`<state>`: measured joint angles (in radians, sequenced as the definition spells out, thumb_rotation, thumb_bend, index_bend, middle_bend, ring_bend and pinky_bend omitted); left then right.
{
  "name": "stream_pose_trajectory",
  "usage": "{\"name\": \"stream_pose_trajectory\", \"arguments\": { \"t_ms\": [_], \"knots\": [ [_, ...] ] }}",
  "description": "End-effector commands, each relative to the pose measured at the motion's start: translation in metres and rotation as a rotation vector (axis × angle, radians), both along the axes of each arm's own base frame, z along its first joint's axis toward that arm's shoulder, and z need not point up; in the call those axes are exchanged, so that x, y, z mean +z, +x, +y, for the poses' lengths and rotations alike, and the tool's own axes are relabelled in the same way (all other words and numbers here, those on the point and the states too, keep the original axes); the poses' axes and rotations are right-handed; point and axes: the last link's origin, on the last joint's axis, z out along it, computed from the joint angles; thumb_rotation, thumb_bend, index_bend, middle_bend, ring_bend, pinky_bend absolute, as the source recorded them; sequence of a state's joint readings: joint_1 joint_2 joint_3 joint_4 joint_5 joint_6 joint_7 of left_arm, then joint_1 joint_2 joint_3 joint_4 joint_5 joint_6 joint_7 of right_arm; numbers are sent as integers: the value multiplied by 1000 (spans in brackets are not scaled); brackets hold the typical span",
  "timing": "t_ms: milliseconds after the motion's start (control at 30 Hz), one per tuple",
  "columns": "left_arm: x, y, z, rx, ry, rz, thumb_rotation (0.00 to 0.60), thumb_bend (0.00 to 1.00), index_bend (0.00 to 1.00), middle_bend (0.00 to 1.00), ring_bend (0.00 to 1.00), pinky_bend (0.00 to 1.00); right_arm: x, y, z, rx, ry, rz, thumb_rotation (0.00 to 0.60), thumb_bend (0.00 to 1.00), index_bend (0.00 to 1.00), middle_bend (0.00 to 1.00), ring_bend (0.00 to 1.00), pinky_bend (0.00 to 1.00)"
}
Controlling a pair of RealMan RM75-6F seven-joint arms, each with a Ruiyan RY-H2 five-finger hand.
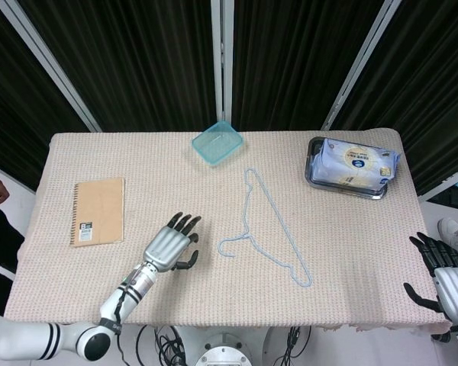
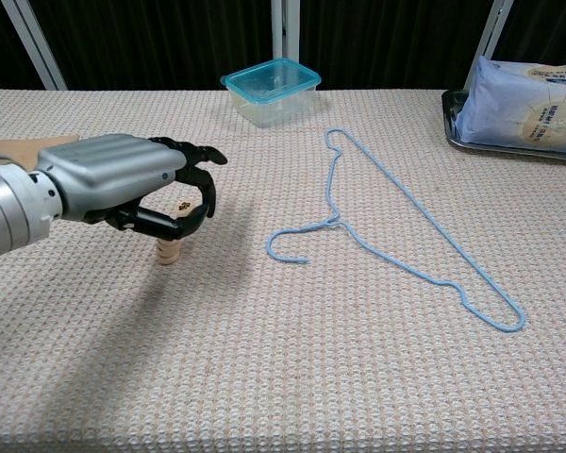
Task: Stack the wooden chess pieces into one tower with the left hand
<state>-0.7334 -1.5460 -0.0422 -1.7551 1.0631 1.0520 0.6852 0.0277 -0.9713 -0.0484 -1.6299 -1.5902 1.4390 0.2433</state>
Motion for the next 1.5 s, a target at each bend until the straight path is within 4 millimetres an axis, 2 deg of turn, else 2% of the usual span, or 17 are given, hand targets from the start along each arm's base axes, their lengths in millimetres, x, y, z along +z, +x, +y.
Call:
{"name": "stream_pose_trajectory", "arguments": {
  "t_ms": [33, 133, 500, 833, 1500],
  "knots": [
    [-3, -3, 0, 8, -5, 17, 179, 517, 357, 0, 0, 0, 0, 0, 0, -2, -2, -1, 600, 256, 0, 0, 0, 0],
    [-4, -7, -1, 16, -7, 36, 199, 517, 357, 0, 0, 0, 0, -1, -1, -3, -2, -2, 600, 256, 0, 0, 0, 0],
    [-4, -13, -3, 30, -12, 47, 206, 518, 371, 0, 0, 0, -1, 0, -1, -3, 1, 2, 600, 256, 0, 0, 0, 0],
    [-3, -20, -4, 49, -17, 53, 237, 517, 376, 0, 0, 0, -2, 0, -1, -4, 1, 2, 600, 256, 0, 0, 0, 0],
    [-3, -22, -5, 57, -31, 50, 280, 517, 384, 0, 0, 0, -2, 1, -1, -3, 3, 3, 600, 258, 0, 0, 0, 0]
  ]
}}
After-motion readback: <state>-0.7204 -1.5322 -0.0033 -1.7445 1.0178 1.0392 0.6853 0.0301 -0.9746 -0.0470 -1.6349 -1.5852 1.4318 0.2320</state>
